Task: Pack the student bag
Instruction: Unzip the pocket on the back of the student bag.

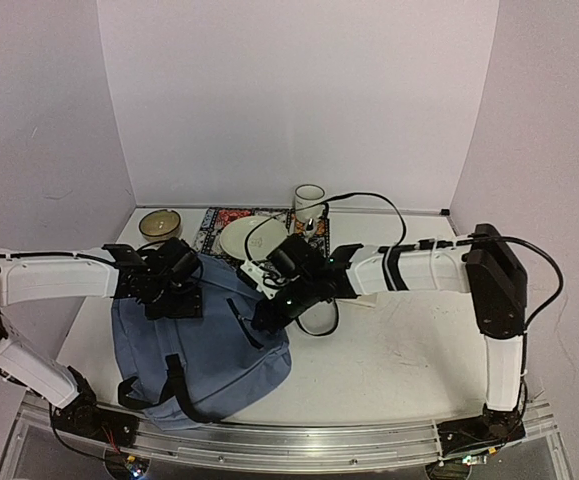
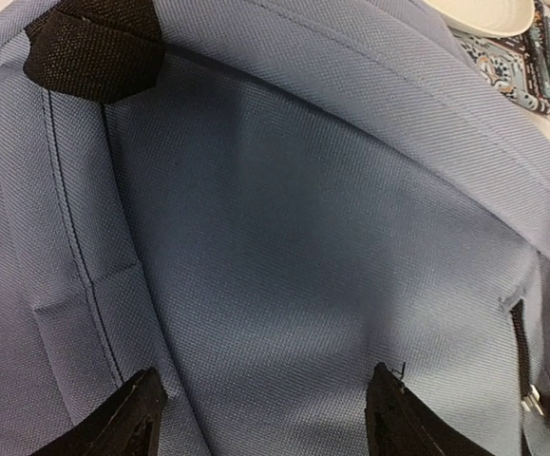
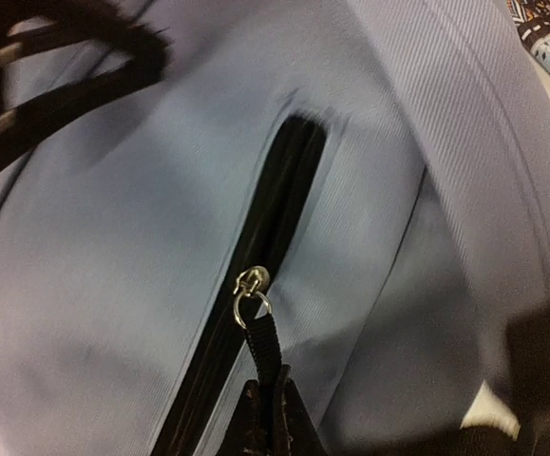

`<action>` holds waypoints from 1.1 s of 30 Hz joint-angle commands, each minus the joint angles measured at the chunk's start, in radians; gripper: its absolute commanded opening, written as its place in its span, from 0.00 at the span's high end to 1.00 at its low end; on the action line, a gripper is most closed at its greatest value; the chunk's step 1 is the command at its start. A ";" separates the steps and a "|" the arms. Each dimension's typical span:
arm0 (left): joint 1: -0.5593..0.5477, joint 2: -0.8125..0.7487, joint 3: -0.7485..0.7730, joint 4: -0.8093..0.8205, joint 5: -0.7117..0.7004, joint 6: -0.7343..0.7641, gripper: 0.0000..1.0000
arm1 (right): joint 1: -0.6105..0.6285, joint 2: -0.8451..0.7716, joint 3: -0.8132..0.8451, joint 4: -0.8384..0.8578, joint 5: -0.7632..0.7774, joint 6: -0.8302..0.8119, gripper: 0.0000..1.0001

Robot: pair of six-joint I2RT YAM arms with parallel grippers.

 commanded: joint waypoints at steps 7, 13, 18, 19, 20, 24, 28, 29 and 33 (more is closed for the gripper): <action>0.067 0.099 0.067 0.010 -0.112 0.080 0.24 | 0.150 -0.207 -0.155 -0.079 -0.135 0.086 1.00; 0.072 0.145 0.134 0.011 -0.121 0.112 0.24 | 0.271 -0.198 -0.141 -0.072 -0.158 0.125 1.00; 0.073 0.134 0.152 0.028 -0.117 0.132 0.24 | 0.310 -0.156 -0.076 -0.051 -0.145 0.143 1.00; 0.073 0.127 0.152 0.031 -0.117 0.135 0.24 | 0.311 -0.145 -0.061 -0.051 -0.145 0.144 0.99; 0.073 0.118 0.150 0.032 -0.115 0.136 0.24 | 0.310 -0.138 -0.045 -0.053 -0.140 0.141 0.97; 0.073 0.052 0.129 0.034 -0.089 0.122 0.24 | 0.289 -0.182 -0.045 -0.096 -0.034 0.107 0.81; 0.072 -0.028 0.095 0.038 -0.050 0.100 0.23 | 0.179 -0.281 -0.099 -0.153 0.041 0.076 0.67; 0.071 -0.045 0.088 0.039 -0.038 0.093 0.23 | 0.142 -0.309 -0.118 -0.163 0.047 0.062 0.64; 0.070 -0.111 0.059 0.041 0.007 0.062 0.23 | -0.019 -0.398 -0.181 -0.174 0.062 0.001 0.41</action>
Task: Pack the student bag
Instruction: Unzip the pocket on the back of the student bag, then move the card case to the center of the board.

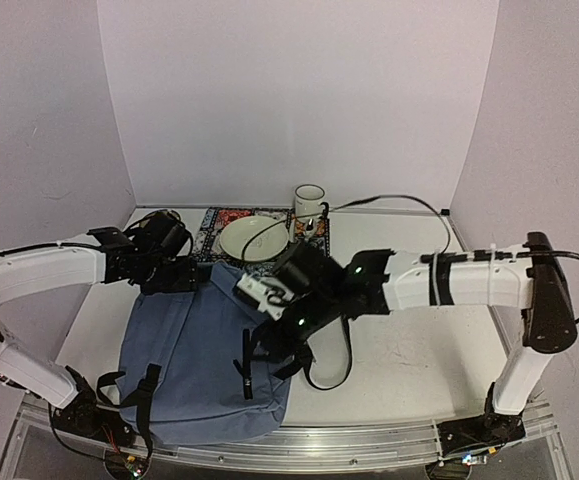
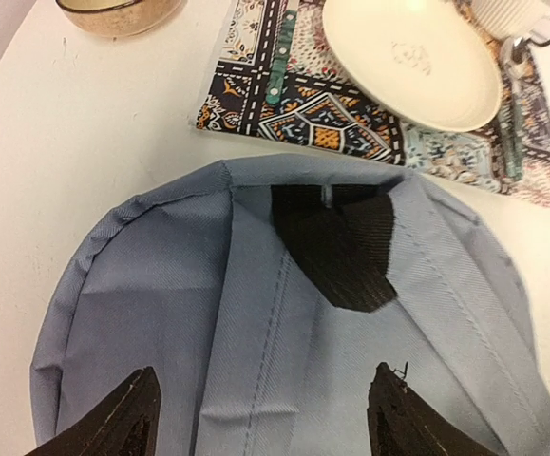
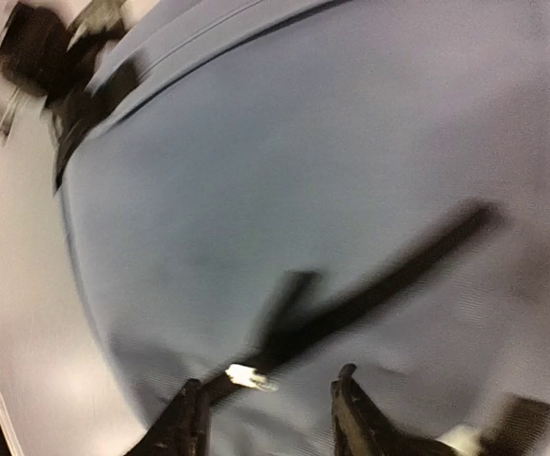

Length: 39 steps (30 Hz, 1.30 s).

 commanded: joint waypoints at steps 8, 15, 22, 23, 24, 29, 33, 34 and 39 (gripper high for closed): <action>-0.001 -0.174 -0.048 0.022 0.162 -0.096 0.22 | -0.478 -0.082 -0.054 -0.058 0.052 -0.152 0.21; -0.030 -0.208 -0.055 0.050 0.213 -0.140 0.23 | -0.620 0.111 0.054 -0.047 0.011 -0.185 0.18; -0.122 -0.190 -0.045 0.085 0.207 -0.194 0.23 | -0.685 0.257 0.134 -0.046 0.020 -0.194 0.12; -0.133 -0.187 -0.043 0.091 0.208 -0.199 0.23 | -0.687 0.266 0.138 -0.047 0.021 -0.196 0.12; -0.139 -0.183 -0.042 0.097 0.211 -0.204 0.23 | -0.688 0.273 0.137 -0.047 0.022 -0.197 0.11; -0.176 -0.154 -0.026 0.128 0.227 -0.220 0.23 | -0.692 0.292 0.105 -0.047 0.020 -0.201 0.10; -0.210 -0.140 -0.004 0.146 0.220 -0.237 0.24 | -0.693 0.294 0.058 -0.047 0.003 -0.191 0.10; -0.220 -0.139 0.002 0.150 0.219 -0.241 0.24 | -0.692 0.289 0.038 -0.046 -0.005 -0.186 0.10; -0.275 -0.112 0.045 0.164 0.205 -0.251 0.24 | -0.691 0.215 -0.073 -0.023 -0.046 -0.133 0.10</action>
